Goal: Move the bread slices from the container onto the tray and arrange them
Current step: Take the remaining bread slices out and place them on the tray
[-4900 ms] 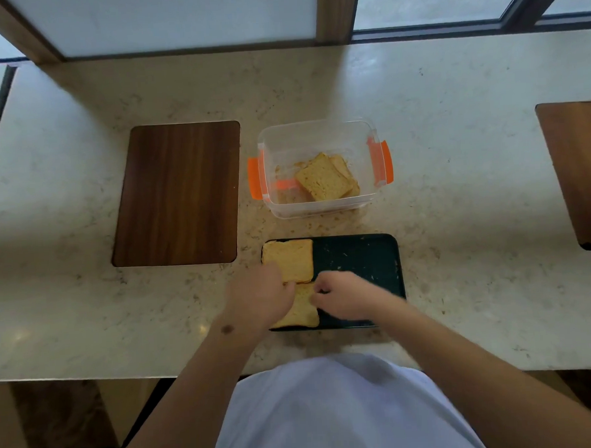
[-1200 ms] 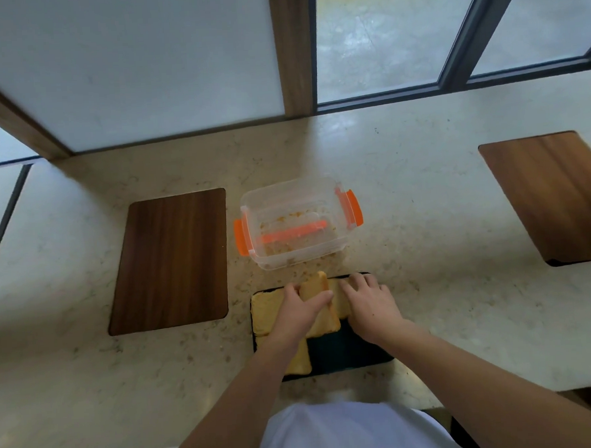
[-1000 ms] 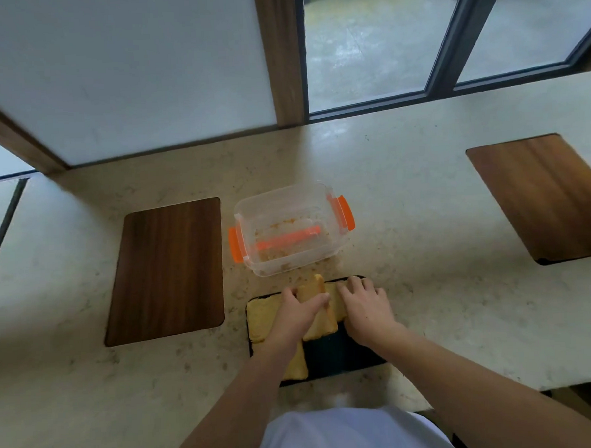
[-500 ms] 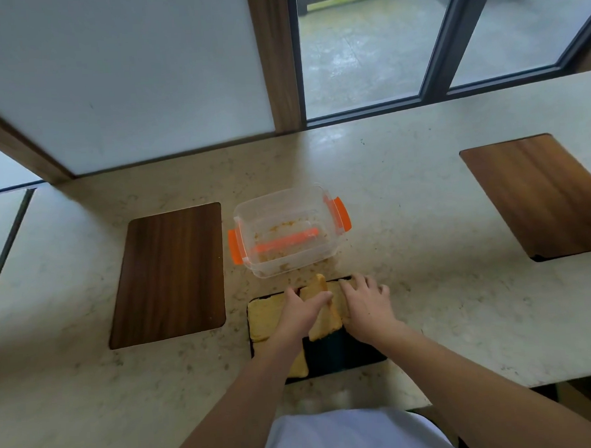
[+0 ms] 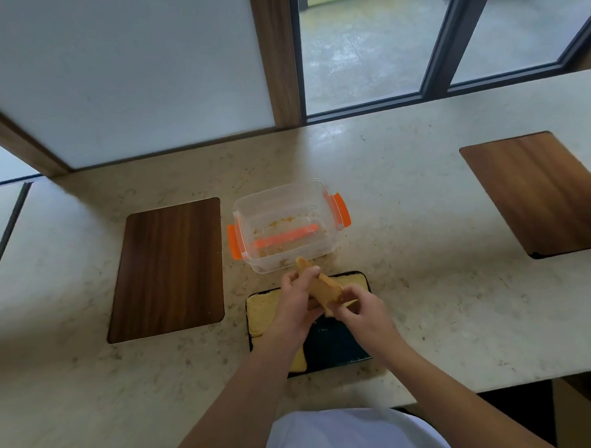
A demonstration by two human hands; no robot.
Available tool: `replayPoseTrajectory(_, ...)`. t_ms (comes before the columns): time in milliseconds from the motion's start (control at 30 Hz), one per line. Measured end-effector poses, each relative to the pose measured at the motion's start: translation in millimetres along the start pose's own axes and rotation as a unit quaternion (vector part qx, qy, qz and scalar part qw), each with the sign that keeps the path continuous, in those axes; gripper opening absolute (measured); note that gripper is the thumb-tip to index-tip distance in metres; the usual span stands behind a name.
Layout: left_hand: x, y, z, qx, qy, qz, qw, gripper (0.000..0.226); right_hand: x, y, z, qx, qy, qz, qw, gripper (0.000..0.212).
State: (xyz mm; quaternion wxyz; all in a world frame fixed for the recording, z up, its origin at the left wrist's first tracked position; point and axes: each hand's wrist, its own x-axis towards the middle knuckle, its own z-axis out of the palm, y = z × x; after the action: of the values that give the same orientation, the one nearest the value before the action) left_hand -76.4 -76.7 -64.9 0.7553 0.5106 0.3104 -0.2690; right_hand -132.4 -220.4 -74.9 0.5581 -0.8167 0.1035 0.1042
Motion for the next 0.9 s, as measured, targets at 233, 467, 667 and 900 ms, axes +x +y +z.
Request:
replayPoseTrajectory(233,2.7,-11.4,-16.0,0.202,0.073,0.05,0.975,0.028,3.3,13.9,-6.4,0.007,0.052,0.046,0.998,0.005)
replayPoseTrajectory(467,-2.2,-32.5,-33.2,0.339,0.063,0.15,0.927,0.016,3.6,24.9,-20.5,-0.006,0.053,0.102,0.993,0.016)
replayPoseTrajectory(667,-3.5,-46.3,-43.4,0.348,0.048,0.098,0.931,0.005,1.0,30.4,-22.5,-0.042,0.006,0.122,0.992,0.023)
replayPoseTrajectory(900,0.7,-61.1,-43.3,0.374,0.017,-0.012,0.927,0.009,-1.1,49.2,-26.9,-0.138,-0.03,0.2,0.97,0.018)
